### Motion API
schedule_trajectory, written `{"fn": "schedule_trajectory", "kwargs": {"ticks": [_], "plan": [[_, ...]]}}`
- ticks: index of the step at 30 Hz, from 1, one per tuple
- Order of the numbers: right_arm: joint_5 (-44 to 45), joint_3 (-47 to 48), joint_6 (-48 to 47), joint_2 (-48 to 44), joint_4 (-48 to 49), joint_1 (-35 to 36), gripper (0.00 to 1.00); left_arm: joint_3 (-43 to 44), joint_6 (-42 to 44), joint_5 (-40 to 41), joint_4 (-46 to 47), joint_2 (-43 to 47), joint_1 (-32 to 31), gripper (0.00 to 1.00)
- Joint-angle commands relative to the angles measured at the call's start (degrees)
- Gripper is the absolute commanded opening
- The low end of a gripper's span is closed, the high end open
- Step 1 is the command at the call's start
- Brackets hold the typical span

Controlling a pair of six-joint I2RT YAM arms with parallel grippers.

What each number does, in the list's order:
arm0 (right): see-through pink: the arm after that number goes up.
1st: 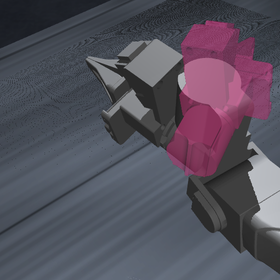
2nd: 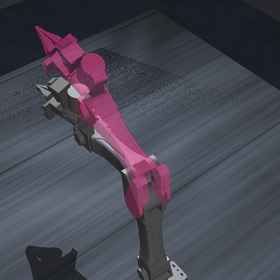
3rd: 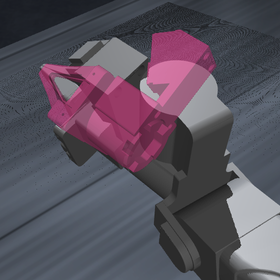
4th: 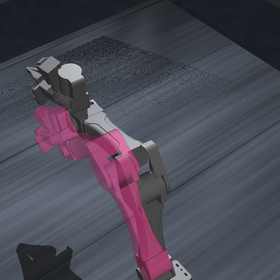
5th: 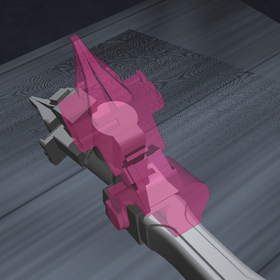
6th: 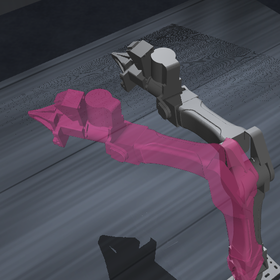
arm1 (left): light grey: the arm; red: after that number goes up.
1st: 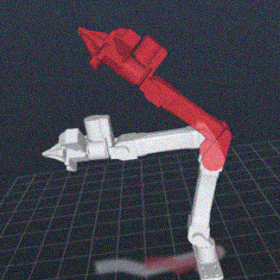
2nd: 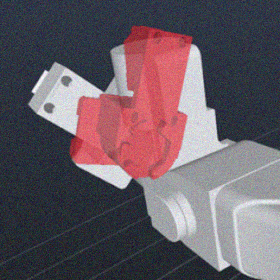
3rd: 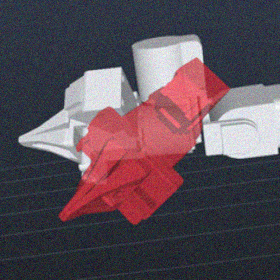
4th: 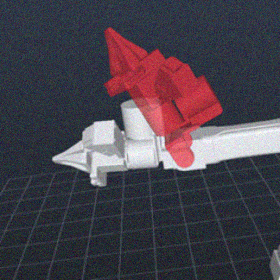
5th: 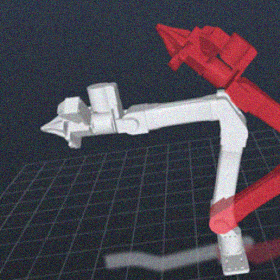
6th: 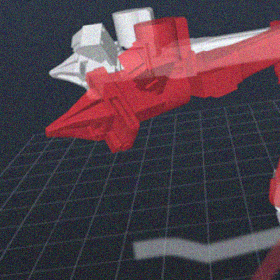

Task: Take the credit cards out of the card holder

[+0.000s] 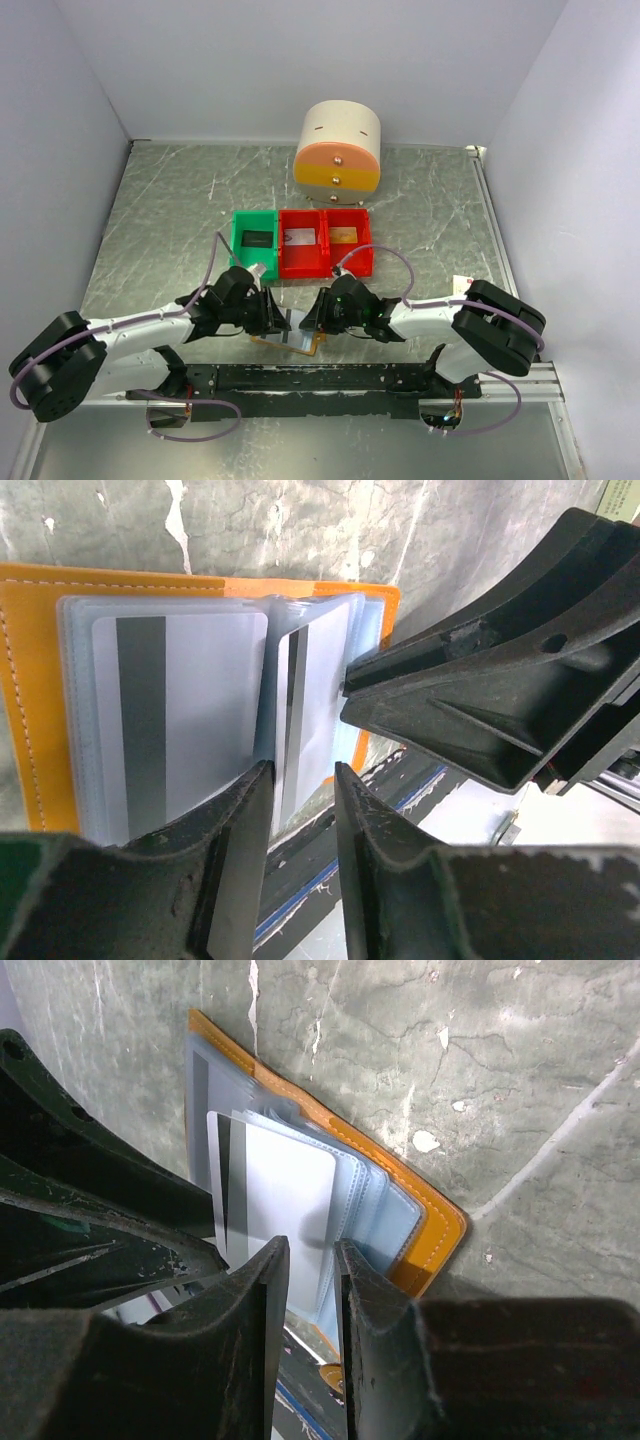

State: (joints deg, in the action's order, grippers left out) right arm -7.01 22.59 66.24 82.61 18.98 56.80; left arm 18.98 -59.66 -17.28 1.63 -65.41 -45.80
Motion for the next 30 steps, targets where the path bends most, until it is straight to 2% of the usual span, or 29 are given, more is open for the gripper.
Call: {"fn": "schedule_trajectory", "kwargs": {"ticks": [1, 12, 16, 18, 20, 23, 30], "plan": [[2.1, -2.7, -1.6, 2.1, -10.8, -0.1, 0.27, -1.3, -2.3, -1.8, 4.4, 1.8, 0.3, 0.39], [2.2, -2.1, -2.0, 2.2, -11.7, -0.1, 0.27, -2.5, -3.6, -1.6, 6.1, 2.6, 0.3, 0.21], [2.5, -2.0, -2.0, 1.7, -12.5, 0.0, 0.27, -1.9, -3.2, -1.7, 5.4, 2.8, 0.3, 0.18], [2.7, -1.8, -2.1, 1.4, -12.9, -0.1, 0.27, -1.6, -2.8, -1.9, 5.0, 2.9, 0.3, 0.22], [2.8, -1.5, -2.3, 1.2, -13.4, 0.0, 0.27, -1.4, -2.3, -2.3, 5.0, 3.0, 0.3, 0.31], [2.8, -1.3, -2.5, 1.4, -13.6, -0.1, 0.27, -1.4, -2.3, -2.9, 6.3, 2.5, 0.3, 0.39], [2.8, -1.3, -2.7, 1.9, -13.4, -0.1, 0.27, -3.2, -6.9, -1.1, 12.2, 0.7, 0.3, 0.42]]}}
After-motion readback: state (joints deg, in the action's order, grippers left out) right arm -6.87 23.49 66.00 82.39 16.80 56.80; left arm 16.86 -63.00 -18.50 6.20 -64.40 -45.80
